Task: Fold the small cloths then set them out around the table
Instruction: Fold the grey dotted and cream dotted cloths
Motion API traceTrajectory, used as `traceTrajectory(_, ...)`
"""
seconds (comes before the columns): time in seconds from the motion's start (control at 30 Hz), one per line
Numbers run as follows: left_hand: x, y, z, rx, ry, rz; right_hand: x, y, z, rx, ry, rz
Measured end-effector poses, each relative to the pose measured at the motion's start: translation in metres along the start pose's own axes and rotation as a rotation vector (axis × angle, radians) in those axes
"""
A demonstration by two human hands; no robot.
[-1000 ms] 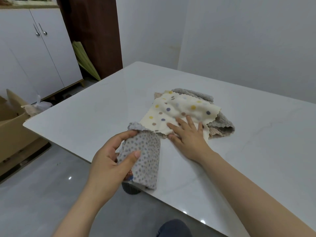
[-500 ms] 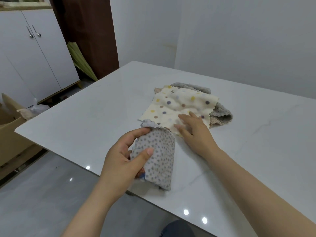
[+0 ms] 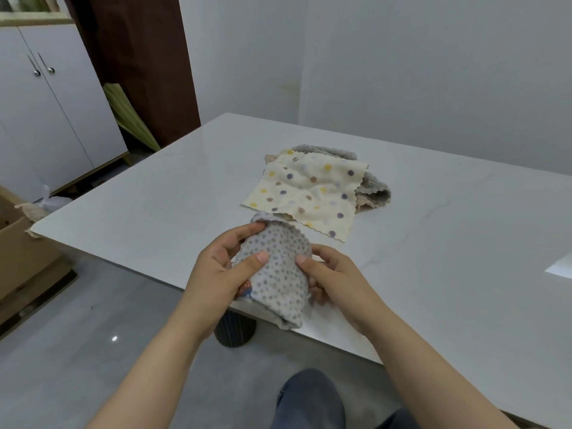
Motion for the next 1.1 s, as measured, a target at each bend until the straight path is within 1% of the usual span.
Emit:
traceTrajectory(0.1, 0.003, -0.008, -0.003, 0.08, -0.009, -0.012, -0.004, 0.005, -0.005, 0.066, 0.123, 0.018)
traceTrajectory(0.17, 0.008, -0.014, -0.006, 0.192, -0.009, 0.014, -0.004, 0.008, -0.009, 0.049, 0.217, -0.006)
traceTrajectory(0.27, 0.017, -0.022, -0.012, 0.379, 0.001, 0.053, 0.0, 0.01, -0.011, -0.068, 0.304, -0.074)
traceTrajectory(0.33, 0.022, -0.028, -0.015, 0.546, 0.007, 0.075, 0.003, 0.01, -0.009, -0.163, 0.336, -0.117)
traceTrajectory(0.5, 0.029, -0.033, -0.021, 0.863, 0.029, 0.124, 0.014, 0.011, -0.006, -0.403, 0.39, -0.172)
traceTrajectory(0.57, 0.031, -0.034, -0.023, 0.942, 0.051, 0.132, 0.016, 0.012, -0.006, -0.458, 0.398, -0.172)
traceTrajectory(0.67, 0.033, -0.035, -0.026, 0.981, 0.1, 0.146, 0.017, 0.013, -0.006, -0.491, 0.394, -0.178)
traceTrajectory(0.8, 0.032, -0.034, -0.03, 0.948, 0.182, 0.159, 0.016, 0.013, -0.005, -0.513, 0.378, -0.19)
traceTrajectory(0.97, 0.023, -0.03, -0.031, 0.89, 0.272, 0.132, 0.017, 0.011, -0.01, -0.434, 0.373, -0.188)
traceTrajectory(1.03, 0.021, -0.027, -0.031, 0.858, 0.277, 0.145, 0.016, 0.009, -0.016, -0.401, 0.387, -0.192)
traceTrajectory(1.1, 0.022, -0.023, -0.029, 0.82, 0.251, 0.168, 0.016, 0.005, -0.026, -0.433, 0.418, -0.217)
Point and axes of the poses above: each hand's wrist, its own x-axis towards the middle knuckle, its own z-axis out of the palm, y = z × x, the point moved 5 cm from there along x, towards the middle knuckle, and after that the axes turned 3 degrees about -z, right-handed, at the moved point
